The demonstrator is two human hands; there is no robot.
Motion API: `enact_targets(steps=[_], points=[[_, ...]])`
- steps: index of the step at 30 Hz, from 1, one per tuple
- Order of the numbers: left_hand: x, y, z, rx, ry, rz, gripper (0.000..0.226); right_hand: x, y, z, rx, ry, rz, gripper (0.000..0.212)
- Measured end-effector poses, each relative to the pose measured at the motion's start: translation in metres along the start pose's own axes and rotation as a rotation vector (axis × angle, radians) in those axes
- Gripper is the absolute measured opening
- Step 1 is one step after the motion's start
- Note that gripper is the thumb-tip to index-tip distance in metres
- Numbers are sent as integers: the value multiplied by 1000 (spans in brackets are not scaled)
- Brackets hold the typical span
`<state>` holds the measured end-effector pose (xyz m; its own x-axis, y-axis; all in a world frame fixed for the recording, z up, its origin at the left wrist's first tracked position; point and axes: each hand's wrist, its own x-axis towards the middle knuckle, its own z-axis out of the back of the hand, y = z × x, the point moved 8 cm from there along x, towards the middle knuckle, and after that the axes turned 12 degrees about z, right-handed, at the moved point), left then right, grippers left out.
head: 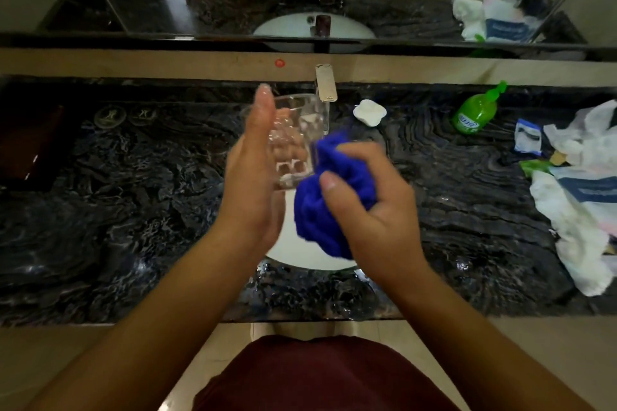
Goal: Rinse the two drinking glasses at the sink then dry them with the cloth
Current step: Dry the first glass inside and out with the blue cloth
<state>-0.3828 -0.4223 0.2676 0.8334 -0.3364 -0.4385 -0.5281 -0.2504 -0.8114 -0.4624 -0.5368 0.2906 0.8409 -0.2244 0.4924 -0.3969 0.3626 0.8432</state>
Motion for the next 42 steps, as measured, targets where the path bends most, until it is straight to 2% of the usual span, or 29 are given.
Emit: enact_targets(steps=[2,3,6,9,11,13,16,18,19,21,23,24,26,28,31,35,39,42], points=[[5,-7,10,-37,5,-23,72,-4,-8,-1,-64,107,-53,12],[5,-7,12,-44,20,-20,68,-5,-14,3,-27,90,-128,13],[-2,-3,11,26,28,22,73,5,-31,19,312,-156,-344,18],[-10,7,3,72,66,55,71,25,-27,28,440,-292,-316,34],[-12,9,-1,105,53,42,74,28,-15,22,399,-233,-252,37],[-12,7,2,124,10,-1,82,19,-4,10,261,-100,-184,28],[-8,-2,13,101,-28,-53,70,-4,-3,-7,151,98,-153,22],[-2,-6,22,112,-32,-85,71,-10,-9,-1,152,97,-215,25],[0,-6,26,125,-20,-89,80,-10,-14,6,182,45,-289,26],[4,1,26,146,84,-38,102,-7,-25,20,323,-97,-448,22],[2,15,18,117,259,73,110,3,-33,33,538,-206,-547,20],[-2,22,13,113,332,117,108,9,-33,38,612,-211,-562,21],[-7,29,11,201,404,120,96,22,-26,43,672,-103,-541,33],[-11,29,10,397,405,27,86,30,-13,48,520,55,-436,44],[-16,17,10,723,322,-217,82,34,8,48,184,152,-192,48],[-20,1,9,825,240,-410,85,26,18,24,-264,327,119,39],[-18,-11,16,983,193,-532,90,27,16,18,-417,510,168,35],[-21,-8,10,1187,237,-606,95,31,12,12,-690,690,161,45]])
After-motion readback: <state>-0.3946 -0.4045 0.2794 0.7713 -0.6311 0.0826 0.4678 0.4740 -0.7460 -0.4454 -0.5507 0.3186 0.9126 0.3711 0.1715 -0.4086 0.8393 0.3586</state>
